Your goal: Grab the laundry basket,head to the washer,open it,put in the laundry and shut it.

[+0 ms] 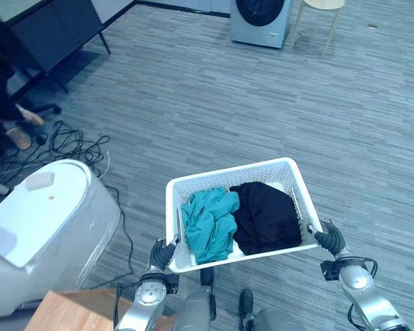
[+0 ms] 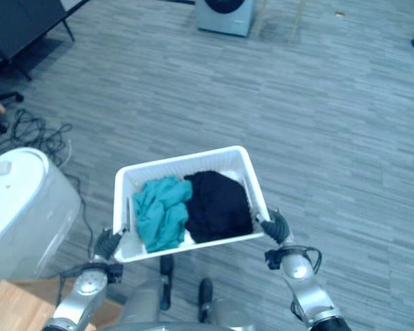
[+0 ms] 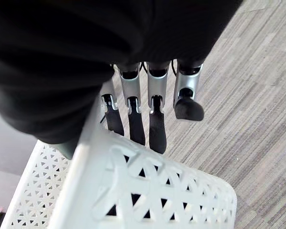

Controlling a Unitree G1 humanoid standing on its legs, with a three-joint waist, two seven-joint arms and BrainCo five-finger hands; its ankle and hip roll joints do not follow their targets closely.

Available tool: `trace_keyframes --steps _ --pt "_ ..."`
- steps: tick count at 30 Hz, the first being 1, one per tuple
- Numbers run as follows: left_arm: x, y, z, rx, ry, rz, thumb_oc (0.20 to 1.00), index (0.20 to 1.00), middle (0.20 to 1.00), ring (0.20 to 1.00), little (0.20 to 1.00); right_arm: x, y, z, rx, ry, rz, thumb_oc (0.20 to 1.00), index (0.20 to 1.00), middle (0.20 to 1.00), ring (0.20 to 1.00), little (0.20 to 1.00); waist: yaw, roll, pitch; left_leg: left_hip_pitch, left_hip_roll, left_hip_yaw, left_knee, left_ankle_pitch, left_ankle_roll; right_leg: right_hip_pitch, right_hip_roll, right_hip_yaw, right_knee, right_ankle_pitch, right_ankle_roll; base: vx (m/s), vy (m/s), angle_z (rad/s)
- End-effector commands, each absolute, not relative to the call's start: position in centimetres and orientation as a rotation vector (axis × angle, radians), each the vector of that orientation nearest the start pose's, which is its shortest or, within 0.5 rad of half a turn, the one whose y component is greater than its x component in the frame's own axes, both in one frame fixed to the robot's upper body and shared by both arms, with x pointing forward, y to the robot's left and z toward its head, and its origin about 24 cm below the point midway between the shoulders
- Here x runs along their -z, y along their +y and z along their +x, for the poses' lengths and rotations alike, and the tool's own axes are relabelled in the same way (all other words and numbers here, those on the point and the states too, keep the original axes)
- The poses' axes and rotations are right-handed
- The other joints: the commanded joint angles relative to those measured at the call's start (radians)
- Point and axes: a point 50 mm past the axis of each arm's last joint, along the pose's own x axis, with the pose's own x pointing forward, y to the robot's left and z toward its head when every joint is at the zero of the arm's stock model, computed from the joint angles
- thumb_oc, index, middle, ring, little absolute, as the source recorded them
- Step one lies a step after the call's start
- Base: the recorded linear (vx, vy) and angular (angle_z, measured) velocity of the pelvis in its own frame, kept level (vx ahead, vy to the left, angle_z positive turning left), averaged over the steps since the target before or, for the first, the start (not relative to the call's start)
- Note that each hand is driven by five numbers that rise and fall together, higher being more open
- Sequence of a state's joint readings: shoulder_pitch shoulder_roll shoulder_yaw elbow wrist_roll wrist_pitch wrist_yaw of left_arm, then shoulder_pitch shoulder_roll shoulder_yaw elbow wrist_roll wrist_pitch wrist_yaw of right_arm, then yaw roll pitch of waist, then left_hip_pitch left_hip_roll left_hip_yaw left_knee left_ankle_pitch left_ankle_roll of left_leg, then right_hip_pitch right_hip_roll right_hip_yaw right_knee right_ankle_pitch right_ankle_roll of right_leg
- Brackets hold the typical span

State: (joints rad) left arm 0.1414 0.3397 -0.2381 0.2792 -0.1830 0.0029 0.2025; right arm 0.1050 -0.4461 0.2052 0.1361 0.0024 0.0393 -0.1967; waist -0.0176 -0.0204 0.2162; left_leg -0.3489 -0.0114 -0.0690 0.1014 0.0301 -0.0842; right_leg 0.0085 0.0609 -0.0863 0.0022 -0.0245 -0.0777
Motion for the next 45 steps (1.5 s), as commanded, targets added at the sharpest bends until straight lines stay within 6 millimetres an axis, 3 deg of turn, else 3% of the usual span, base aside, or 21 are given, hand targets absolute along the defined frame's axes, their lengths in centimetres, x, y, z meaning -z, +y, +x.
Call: trace_keyframes --steps 1,5,8,11,14,16,17,20,22,23,24,25,26,27,28,29,31,35,40,43,45 --pt "0.7 20.4 22.0 -0.094 0.206 0.156 0.2 0.2 0.2 0.2 0.2 -3.9 -20.5 23.9 0.035 0.008 -0.32 0.2 0.2 0.2 0.2 0.2 0.02 -0.013 -0.008 0.049 0.003 0.076 0.008 0.035 0.04 0.03 -0.048 0.068 0.084 -0.152 0.141 0.22 0.136 -1.04" --pt "0.1 21.3 22.2 -0.115 0.181 0.195 0.2 0.2 0.2 0.2 0.2 -4.6 -20.0 24.4 0.051 -0.035 -0.271 0.2 0.2 0.2 0.2 0.2 0.01 -0.014 -0.038 0.121 0.019 0.171 0.034 -0.034 0.093 0.002 -0.097 0.129 0.221 -0.161 0.181 0.33 0.21 -1.03" --pt "-0.3 21.7 22.1 -0.126 0.166 0.203 0.2 0.2 0.2 0.2 0.2 -4.7 -19.6 24.6 0.051 -0.05 -0.253 0.2 0.2 0.2 0.2 0.2 0.011 -0.01 -0.037 0.16 0.026 0.218 0.033 -0.067 0.111 -0.034 -0.116 0.115 0.288 -0.126 0.205 0.14 0.078 -0.91" --pt "-1.1 22.1 22.1 -0.132 0.131 0.215 0.2 0.2 0.2 0.2 0.2 -5.1 -19.5 24.8 0.048 -0.068 -0.242 0.2 0.2 0.2 0.2 0.2 0.001 -0.004 -0.031 0.221 0.039 0.266 0.007 -0.091 0.117 -0.12 -0.128 0.056 0.282 -0.072 0.218 0.21 0.03 -0.95" --pt "-2.0 22.1 22.3 -0.132 0.09 0.203 0.2 0.2 0.2 0.2 0.2 -5.5 -19.5 25.0 0.045 -0.086 -0.241 0.2 0.2 0.2 0.2 0.2 -0.025 0.005 -0.02 0.321 0.046 0.317 -0.028 -0.147 0.113 -0.242 -0.145 -0.069 0.167 -0.016 0.218 0.29 -0.045 -0.83" --pt "-2.3 22.2 22.4 -0.135 0.079 0.208 0.2 0.2 0.2 0.2 0.2 -5.5 -19.6 24.9 0.051 -0.086 -0.245 0.2 0.2 0.2 0.2 0.2 -0.032 0.012 -0.019 0.359 0.05 0.307 -0.039 -0.176 0.106 -0.271 -0.146 -0.092 0.141 -0.012 0.229 0.51 -0.102 -0.68" --pt "-2.7 21.7 23.0 -0.115 0.052 0.229 0.2 0.2 0.2 0.2 0.2 -5.5 -19.9 24.6 0.056 -0.084 -0.271 0.2 0.2 0.2 0.2 0.2 -0.061 0.021 -0.01 0.43 0.057 0.3 -0.055 -0.209 0.095 -0.319 -0.16 -0.112 0.123 0.013 0.24 0.81 -0.302 -0.25" --pt "-2.6 20.6 23.1 -0.067 0.046 0.219 0.2 0.2 0.2 0.2 0.2 -5.2 -20.4 23.9 0.061 -0.07 -0.266 0.2 0.2 0.2 0.2 0.2 -0.084 0.009 -0.03 0.466 0.074 0.299 0.001 -0.193 0.067 -0.276 -0.159 -0.115 0.125 0.037 0.202 0.42 -0.248 0.28" --pt "-2.4 20.2 23.2 -0.057 0.056 0.196 0.2 0.2 0.2 0.2 0.2 -5.2 -20.8 23.8 0.075 -0.068 -0.276 0.2 0.2 0.2 0.2 0.2 -0.086 0.009 -0.036 0.43 0.139 0.297 0.155 -0.108 0.031 -0.236 -0.135 -0.125 0.115 0.025 0.172 0.39 -0.38 0.37" --pt "-2.1 19.8 23.1 -0.042 0.067 0.185 0.2 0.2 0.2 0.2 0.2 -5.5 -21.3 23.8 0.082 -0.079 -0.278 0.2 0.2 0.2 0.2 0.2 -0.078 0.0 -0.028 0.357 0.165 0.276 0.339 -0.04 0.028 -0.193 -0.116 -0.128 0.099 0.008 0.137 0.3 -0.331 0.38" --pt "-2.1 19.8 23.1 -0.042 0.067 0.185 0.2 0.2 0.2 0.2 0.2 -5.5 -21.3 23.8 0.082 -0.079 -0.278 0.2 0.2 0.2 0.2 0.2 -0.08 0.002 -0.029 0.351 0.168 0.272 0.347 -0.043 0.026 -0.194 -0.114 -0.13 0.098 0.008 0.136 0.29 -0.283 0.33" --pt "-1.9 19.7 23.1 -0.039 0.075 0.183 0.2 0.2 0.2 0.2 0.2 -5.5 -21.7 23.7 0.094 -0.077 -0.288 0.2 0.2 0.2 0.2 0.2 -0.076 -0.006 -0.024 0.313 0.168 0.27 0.405 -0.024 0.03 -0.172 -0.112 -0.132 0.092 -0.005 0.119 0.2 -0.132 -0.02" --pt "-1.8 19.5 23.2 -0.034 0.079 0.174 0.2 0.2 0.2 0.2 0.2 -5.6 -22.0 23.6 0.103 -0.071 -0.295 0.2 0.2 0.2 0.2 0.2 -0.072 -0.008 -0.021 0.282 0.161 0.271 0.416 -0.044 0.042 -0.151 -0.11 -0.127 0.084 -0.02 0.117 0.41 -0.171 -0.03" --pt "-1.6 19.3 23.2 -0.027 0.089 0.168 0.2 0.2 0.2 0.2 0.2 -5.5 -22.4 23.4 0.116 -0.063 -0.304 0.2 0.2 0.2 0.2 0.2 -0.054 -0.019 -0.014 0.202 0.111 0.257 0.397 -0.087 0.061 -0.114 -0.112 -0.106 0.073 -0.038 0.116 0.3 -0.083 -0.17" --pt "-1.6 19.3 23.2 -0.027 0.089 0.168 0.2 0.2 0.2 0.2 0.2 -5.5 -22.4 23.4 0.116 -0.063 -0.304 0.2 0.2 0.2 0.2 0.2 -0.054 -0.019 -0.014 0.202 0.111 0.257 0.398 -0.089 0.062 -0.114 -0.112 -0.106 0.074 -0.038 0.116 0.43 -0.073 -0.09" --pt "-1.6 19.1 23.1 -0.018 0.093 0.174 0.2 0.2 0.2 0.2 0.2 -5.5 -22.8 23.2 0.132 -0.061 -0.303 0.2 0.2 0.2 0.2 0.2 -0.039 -0.028 -0.008 0.125 0.066 0.244 0.337 -0.128 0.076 -0.077 -0.113 -0.09 0.056 -0.053 0.125 0.22 -0.029 -0.23" --pt "-1.6 19.1 23.1 -0.017 0.093 0.178 0.2 0.2 0.2 0.2 0.2 -5.5 -22.9 23.1 0.137 -0.06 -0.305 0.2 0.2 0.2 0.2 0.2 -0.035 -0.027 -0.009 0.111 0.053 0.243 0.294 -0.128 0.079 -0.062 -0.112 -0.087 0.05 -0.063 0.131 0.28 -0.014 -0.35" --pt "-1.9 19.4 23.2 -0.03 0.085 0.188 0.2 0.2 0.2 0.2 0.2 -5.5 -23.0 23.4 0.153 -0.059 -0.309 0.2 0.2 0.2 0.2 0.2 -0.003 -0.01 -0.006 0.017 0.045 0.234 0.118 0.001 0.044 0.008 -0.078 -0.057 0.024 -0.095 0.138 0.33 0.024 -0.29" --pt "-1.8 20.0 22.7 -0.036 0.097 0.198 0.2 0.2 0.2 0.2 0.2 -5.0 -22.1 23.3 0.11 -0.045 -0.308 0.2 0.2 0.2 0.2 0.2 0.017 -0.012 -0.042 0.085 0.028 0.242 0.097 -0.056 0.089 0.048 -0.11 -0.024 0.102 -0.145 0.162 0.4 0.138 -0.49" --pt "-2.0 20.5 22.7 -0.039 0.093 0.221 0.2 0.2 0.2 0.2 0.2 -5.2 -21.4 23.7 0.081 -0.058 -0.297 0.2 0.2 0.2 0.2 0.2 0.023 -0.011 -0.035 0.162 0.011 0.268 0.079 -0.105 0.138 -0.041 -0.147 -0.016 0.339 -0.071 0.21 0.32 0.174 -0.34" --pt "-2.1 21.0 22.6 -0.051 0.094 0.234 0.2 0.2 0.2 0.2 0.2 -5.1 -21.1 23.9 0.069 -0.056 -0.295 0.2 0.2 0.2 0.2 0.2 0.017 -0.006 -0.024 0.222 0.004 0.283 0.069 -0.139 0.156 -0.108 -0.18 -0.04 0.411 -0.025 0.222 0.28 0.115 -0.28"
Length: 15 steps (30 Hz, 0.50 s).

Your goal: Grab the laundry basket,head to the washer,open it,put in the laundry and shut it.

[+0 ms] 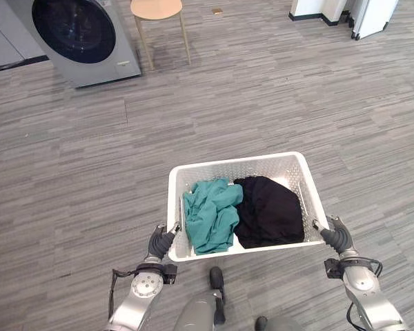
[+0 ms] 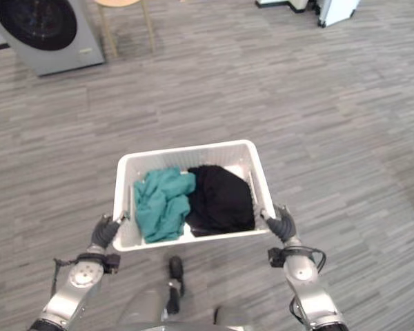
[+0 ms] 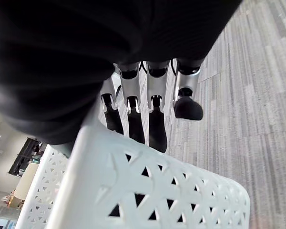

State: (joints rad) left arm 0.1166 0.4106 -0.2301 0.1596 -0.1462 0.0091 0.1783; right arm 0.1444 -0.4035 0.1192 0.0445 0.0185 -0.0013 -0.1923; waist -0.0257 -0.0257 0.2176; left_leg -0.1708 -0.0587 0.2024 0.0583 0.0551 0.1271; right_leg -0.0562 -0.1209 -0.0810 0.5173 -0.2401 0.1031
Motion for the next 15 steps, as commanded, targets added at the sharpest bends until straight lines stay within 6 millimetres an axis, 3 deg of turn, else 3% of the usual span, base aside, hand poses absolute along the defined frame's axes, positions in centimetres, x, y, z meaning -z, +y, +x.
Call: trace_keyframes --steps 1,4,5,9,12,14,15 --pt "-2.1 21.3 22.5 -0.059 0.093 0.238 0.2 0.2 0.2 0.2 0.2 -5.1 -20.9 24.0 0.06 -0.054 -0.295 0.2 0.2 0.2 0.2 0.2 0.022 0.004 -0.024 0.073 0.052 0.015 0.098 -0.173 -0.054 -0.069 -0.003 -0.069 -0.104 0.193 0.037 0.31 0.067 -0.11" --pt "-2.1 22.0 22.1 -0.085 0.1 0.237 0.2 0.2 0.2 0.2 0.2 -5.0 -21.0 24.1 0.061 -0.048 -0.288 0.2 0.2 0.2 0.2 0.2 0.008 0.018 -0.019 0.179 0.056 0.002 0.045 -0.206 -0.065 -0.168 -0.002 -0.164 -0.213 0.185 0.022 0.41 -0.001 -0.18" --pt "-2.1 22.0 22.1 -0.085 0.1 0.237 0.2 0.2 0.2 0.2 0.2 -5.0 -21.0 24.1 0.061 -0.048 -0.288 0.2 0.2 0.2 0.2 0.2 0.007 0.019 -0.016 0.182 0.057 0.001 0.044 -0.206 -0.065 -0.164 -0.001 -0.165 -0.214 0.184 0.022 0.38 -0.051 -0.09" --pt "-2.1 22.3 22.1 -0.108 0.096 0.235 0.2 0.2 0.2 0.2 0.2 -5.2 -21.1 24.3 0.072 -0.052 -0.296 0.2 0.2 0.2 0.2 0.2 -0.005 0.022 -0.014 0.271 0.057 -0.015 0.004 -0.243 -0.09 -0.24 -0.02 -0.229 -0.376 0.248 0.045 0.38 -0.1 -0.01" --pt "-2.3 22.4 22.3 -0.114 0.082 0.241 0.2 0.2 0.2 0.2 0.2 -5.2 -21.3 24.2 0.075 -0.054 -0.299 0.2 0.2 0.2 0.2 0.2 -0.03 0.031 -0.006 0.346 0.077 -0.053 -0.01 -0.271 -0.114 -0.298 -0.037 -0.178 -0.451 0.299 0.072 0.48 -0.18 0.3" --pt "-2.2 22.3 22.5 -0.129 0.08 0.245 0.2 0.2 0.2 0.2 0.2 -5.0 -21.4 24.0 0.071 -0.047 -0.308 0.2 0.2 0.2 0.2 0.2 -0.059 0.033 -0.008 0.393 0.095 -0.096 -0.006 -0.281 -0.128 -0.35 -0.041 -0.083 -0.435 0.334 0.085 0.54 -0.268 0.42" --pt "-2.2 22.1 22.7 -0.104 0.077 0.265 0.2 0.2 0.2 0.2 0.2 -4.9 -21.7 23.6 0.08 -0.037 -0.31 0.2 0.2 0.2 0.2 0.2 -0.06 0.022 -0.022 0.405 0.103 -0.119 0.014 -0.301 -0.137 -0.343 -0.04 -0.062 -0.42 0.319 0.082 0.56 -0.337 0.77"
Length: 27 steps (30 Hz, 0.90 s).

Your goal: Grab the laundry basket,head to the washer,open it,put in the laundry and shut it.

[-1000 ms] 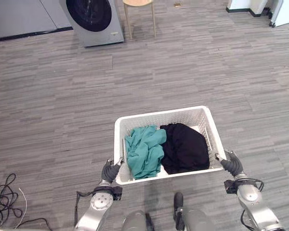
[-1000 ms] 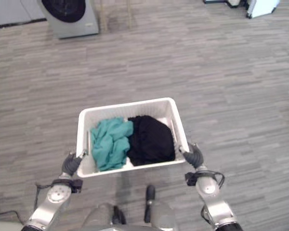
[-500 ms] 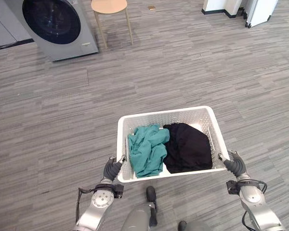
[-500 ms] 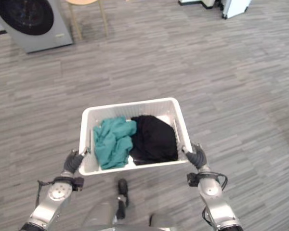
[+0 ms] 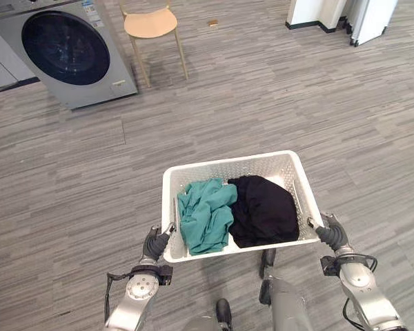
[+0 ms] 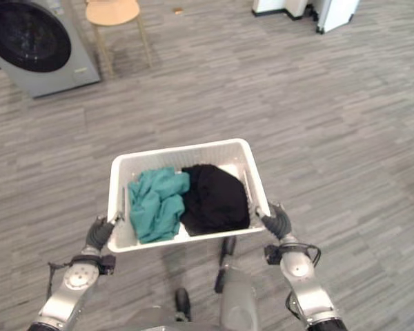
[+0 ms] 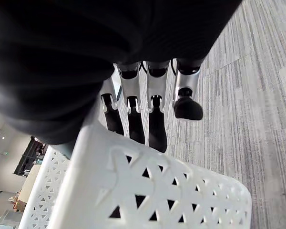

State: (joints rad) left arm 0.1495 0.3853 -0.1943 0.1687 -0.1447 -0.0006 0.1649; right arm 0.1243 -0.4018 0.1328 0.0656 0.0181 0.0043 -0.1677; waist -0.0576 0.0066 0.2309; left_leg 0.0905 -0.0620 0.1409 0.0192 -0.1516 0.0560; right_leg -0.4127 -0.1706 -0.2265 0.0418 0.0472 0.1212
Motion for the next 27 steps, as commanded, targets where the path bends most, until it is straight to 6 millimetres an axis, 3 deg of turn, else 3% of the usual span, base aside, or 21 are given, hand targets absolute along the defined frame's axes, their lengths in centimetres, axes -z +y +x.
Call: trace_keyframes --steps 1,2,5,6,7,9,13,16,17,21,25,27 --pt "-2.0 21.9 22.5 -0.099 0.085 0.25 0.2 0.2 0.2 0.2 0.2 -4.5 -21.6 23.5 0.07 -0.018 -0.306 0.2 0.2 0.2 0.2 0.2 -0.037 -0.014 -0.039 0.155 0.124 -0.058 0.075 -0.073 -0.081 0.023 0.01 0.086 0.093 0.052 0.051 0.51 -0.364 0.88" --pt "-2.0 21.5 22.6 -0.097 0.083 0.232 0.2 0.2 0.2 0.2 0.2 -4.6 -21.5 23.4 0.053 -0.023 -0.325 0.2 0.2 0.2 0.2 0.2 -0.037 -0.007 -0.038 0.149 0.154 -0.055 0.127 -0.039 -0.099 0.027 0.022 0.079 0.136 0.046 0.039 0.43 -0.386 1.18" --pt "-1.7 20.9 22.5 -0.07 0.096 0.212 0.2 0.2 0.2 0.2 0.2 -4.5 -21.9 23.2 0.055 -0.017 -0.319 0.2 0.2 0.2 0.2 0.2 -0.044 -0.004 -0.049 0.049 0.231 -0.051 0.365 0.147 -0.116 0.079 0.05 0.047 0.138 0.009 -0.015 0.33 -0.359 0.65" --pt "-1.7 20.9 22.5 -0.07 0.096 0.212 0.2 0.2 0.2 0.2 0.2 -4.5 -21.9 23.2 0.055 -0.017 -0.319 0.2 0.2 0.2 0.2 0.2 -0.045 -0.004 -0.05 0.047 0.232 -0.053 0.366 0.146 -0.117 0.079 0.05 0.046 0.138 0.009 -0.015 0.34 -0.306 0.08" --pt "-1.4 20.9 22.3 -0.065 0.107 0.196 0.2 0.2 0.2 0.2 0.2 -4.4 -22.4 23.1 0.071 -0.005 -0.326 0.2 0.2 0.2 0.2 0.2 -0.036 0.0 -0.056 0.018 0.268 -0.005 0.423 0.205 -0.117 0.148 0.075 0.02 0.115 -0.03 -0.043 0.36 -0.251 -0.03" --pt "-1.2 20.6 22.3 -0.06 0.117 0.183 0.2 0.2 0.2 0.2 0.2 -4.4 -22.9 23.1 0.086 0.002 -0.341 0.2 0.2 0.2 0.2 0.2 -0.011 -0.01 -0.053 -0.074 0.218 -0.002 0.441 0.137 -0.096 0.21 0.074 0.014 0.067 -0.053 -0.048 0.42 -0.246 0.12" --pt "-0.8 20.5 22.0 -0.052 0.134 0.179 0.2 0.2 0.2 0.2 0.2 -4.6 -23.5 23.0 0.109 0.001 -0.354 0.2 0.2 0.2 0.2 0.2 0.025 -0.029 -0.043 -0.229 0.157 0.052 0.31 0.049 -0.08 0.31 0.061 0.001 0.02 -0.092 -0.034 0.31 -0.085 -0.05" --pt "-0.6 20.7 21.8 -0.063 0.144 0.176 0.2 0.2 0.2 0.2 0.2 -4.3 -23.6 22.8 0.12 0.015 -0.355 0.2 0.2 0.2 0.2 0.2 0.05 -0.016 -0.037 -0.303 0.149 0.083 0.137 0.173 -0.108 0.391 0.097 -0.008 0.006 -0.127 -0.034 0.4 -0.038 -0.01" --pt "-0.5 20.7 21.6 -0.067 0.153 0.177 0.2 0.2 0.2 0.2 0.2 -4.1 -23.6 22.7 0.127 0.021 -0.355 0.2 0.2 0.2 0.2 0.2 0.064 -0.015 -0.044 -0.321 0.151 0.095 0.064 0.214 -0.123 0.444 0.114 -0.003 0.004 -0.163 -0.032 0.57 -0.008 0.05" --pt "-0.4 20.8 21.5 -0.074 0.159 0.176 0.2 0.2 0.2 0.2 0.2 -3.8 -23.5 22.6 0.132 0.034 -0.35 0.2 0.2 0.2 0.2 0.2 0.089 -0.022 -0.053 -0.369 0.162 0.105 -0.027 0.258 -0.127 0.525 0.125 0.015 0.029 -0.231 -0.033 0.42 0.052 -0.16" --pt "-0.5 21.0 21.5 -0.073 0.159 0.188 0.2 0.2 0.2 0.2 0.2 -3.6 -23.3 22.5 0.122 0.043 -0.342 0.2 0.2 0.2 0.2 0.2 0.104 -0.026 -0.07 -0.372 0.178 0.115 -0.012 0.277 -0.122 0.575 0.113 0.029 0.059 -0.266 -0.025 0.41 0.125 -0.15" --pt "-0.5 21.0 21.5 -0.069 0.164 0.197 0.2 0.2 0.2 0.2 0.2 -3.3 -22.9 22.4 0.117 0.045 -0.323 0.2 0.2 0.2 0.2 0.2 0.118 -0.036 -0.082 -0.4 0.164 0.088 0.065 0.29 -0.103 0.595 0.086 0.036 0.102 -0.23 -0.006 0.44 0.215 -0.28"
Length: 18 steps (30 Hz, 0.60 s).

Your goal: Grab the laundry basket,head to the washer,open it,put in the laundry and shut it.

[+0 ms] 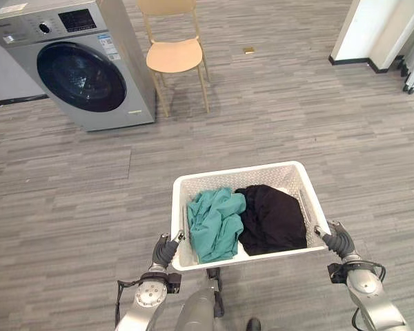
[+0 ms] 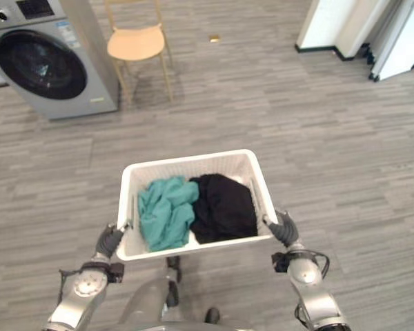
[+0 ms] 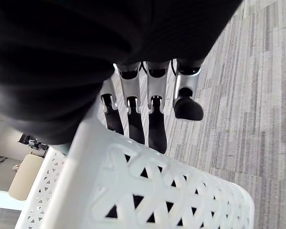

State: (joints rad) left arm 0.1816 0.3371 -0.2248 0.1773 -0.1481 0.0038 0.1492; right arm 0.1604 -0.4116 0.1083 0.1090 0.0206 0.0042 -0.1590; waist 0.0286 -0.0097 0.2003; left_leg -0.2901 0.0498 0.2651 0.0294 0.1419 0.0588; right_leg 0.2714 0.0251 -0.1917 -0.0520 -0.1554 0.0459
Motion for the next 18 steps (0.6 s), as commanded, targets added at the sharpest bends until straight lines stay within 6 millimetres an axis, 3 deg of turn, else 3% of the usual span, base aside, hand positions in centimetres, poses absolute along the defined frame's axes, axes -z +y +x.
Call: trace_keyframes --steps 1,2,3,5,6,7,9,11,12,15,18 --pt "-0.6 21.1 21.6 -0.065 0.161 0.202 0.2 0.2 0.2 0.2 0.2 -3.2 -22.7 22.4 0.11 0.052 -0.32 0.2 0.2 0.2 0.2 0.2 0.031 -0.027 -0.056 -0.01 0.036 -0.046 0.077 -0.022 -0.092 -0.107 -0.134 0.007 0.24 0.01 0.085 0.42 0.253 0.05" --pt "-0.6 21.1 21.6 -0.061 0.162 0.204 0.2 0.2 0.2 0.2 0.2 -3.0 -22.4 22.5 0.091 0.055 -0.318 0.2 0.2 0.2 0.2 0.2 0.032 -0.034 -0.057 0.011 0.015 -0.044 0.086 -0.046 -0.069 -0.136 -0.163 0.024 0.323 0.084 0.106 0.49 0.347 0.13" --pt "-0.8 21.3 21.8 -0.057 0.158 0.227 0.2 0.2 0.2 0.2 0.2 -3.1 -22.0 22.6 0.083 0.046 -0.314 0.2 0.2 0.2 0.2 0.2 0.02 -0.04 -0.052 0.057 -0.009 -0.047 0.089 -0.088 -0.033 -0.196 -0.194 0.062 0.469 0.211 0.125 0.37 0.275 0.05" --pt "-0.8 21.4 21.9 -0.052 0.157 0.239 0.2 0.2 0.2 0.2 0.2 -3.1 -21.8 22.6 0.074 0.042 -0.312 0.2 0.2 0.2 0.2 0.2 0.012 -0.031 -0.047 0.089 -0.012 -0.053 0.081 -0.104 -0.02 -0.249 -0.185 0.084 0.526 0.234 0.112 0.39 0.21 0.12" --pt "-0.8 21.6 22.0 -0.058 0.158 0.247 0.2 0.2 0.2 0.2 0.2 -3.1 -21.5 22.7 0.06 0.042 -0.304 0.2 0.2 0.2 0.2 0.2 -0.016 -0.018 -0.034 0.176 -0.022 -0.067 0.048 -0.139 -0.012 -0.348 -0.175 0.078 0.524 0.185 0.093 0.41 0.173 0.23" --pt "-0.8 21.6 22.0 -0.059 0.158 0.247 0.2 0.2 0.2 0.2 0.2 -3.1 -21.5 22.7 0.06 0.041 -0.304 0.2 0.2 0.2 0.2 0.2 -0.016 -0.016 -0.034 0.175 -0.02 -0.068 0.046 -0.136 -0.012 -0.349 -0.172 0.077 0.521 0.189 0.091 0.44 0.117 0.26" --pt "-0.9 21.9 21.8 -0.067 0.156 0.246 0.2 0.2 0.2 0.2 0.2 -3.1 -21.4 22.8 0.056 0.04 -0.294 0.2 0.2 0.2 0.2 0.2 -0.03 -0.007 -0.028 0.233 -0.023 -0.078 0.027 -0.173 -0.018 -0.405 -0.188 0.024 0.423 0.148 0.081 0.41 0.017 0.29" --pt "-0.7 22.0 21.6 -0.076 0.165 0.234 0.2 0.2 0.2 0.2 0.2 -2.9 -21.6 22.7 0.07 0.054 -0.289 0.2 0.2 0.2 0.2 0.2 -0.056 -0.011 -0.014 0.303 -0.042 -0.117 0.019 -0.217 -0.024 -0.453 -0.163 0.024 0.278 0.134 0.084 0.6 -0.03 0.25" --pt "-0.5 22.1 21.5 -0.085 0.176 0.23 0.2 0.2 0.2 0.2 0.2 -2.7 -21.9 22.6 0.083 0.066 -0.289 0.2 0.2 0.2 0.2 0.2 -0.073 -0.022 -0.001 0.343 -0.063 -0.145 0.02 -0.246 -0.025 -0.491 -0.146 0.043 0.162 0.173 0.1 0.5 -0.037 0.25" --pt "-0.4 22.4 21.5 -0.099 0.176 0.236 0.2 0.2 0.2 0.2 0.2 -2.7 -22.0 22.6 0.084 0.071 -0.294 0.2 0.2 0.2 0.2 0.2 -0.085 -0.016 0.006 0.385 -0.061 -0.165 0.021 -0.281 -0.035 -0.529 -0.143 0.018 0.081 0.203 0.12 0.42 -0.041 0.56" --pt "-0.8 22.4 21.5 -0.099 0.154 0.237 0.2 0.2 0.2 0.2 0.2 -2.7 -21.8 22.5 0.061 0.072 -0.302 0.2 0.2 0.2 0.2 0.2 -0.096 -0.014 0.001 0.455 -0.061 -0.176 0.017 -0.318 -0.048 -0.58 -0.15 -0.053 0.046 0.23 0.13 0.49 -0.077 0.42"
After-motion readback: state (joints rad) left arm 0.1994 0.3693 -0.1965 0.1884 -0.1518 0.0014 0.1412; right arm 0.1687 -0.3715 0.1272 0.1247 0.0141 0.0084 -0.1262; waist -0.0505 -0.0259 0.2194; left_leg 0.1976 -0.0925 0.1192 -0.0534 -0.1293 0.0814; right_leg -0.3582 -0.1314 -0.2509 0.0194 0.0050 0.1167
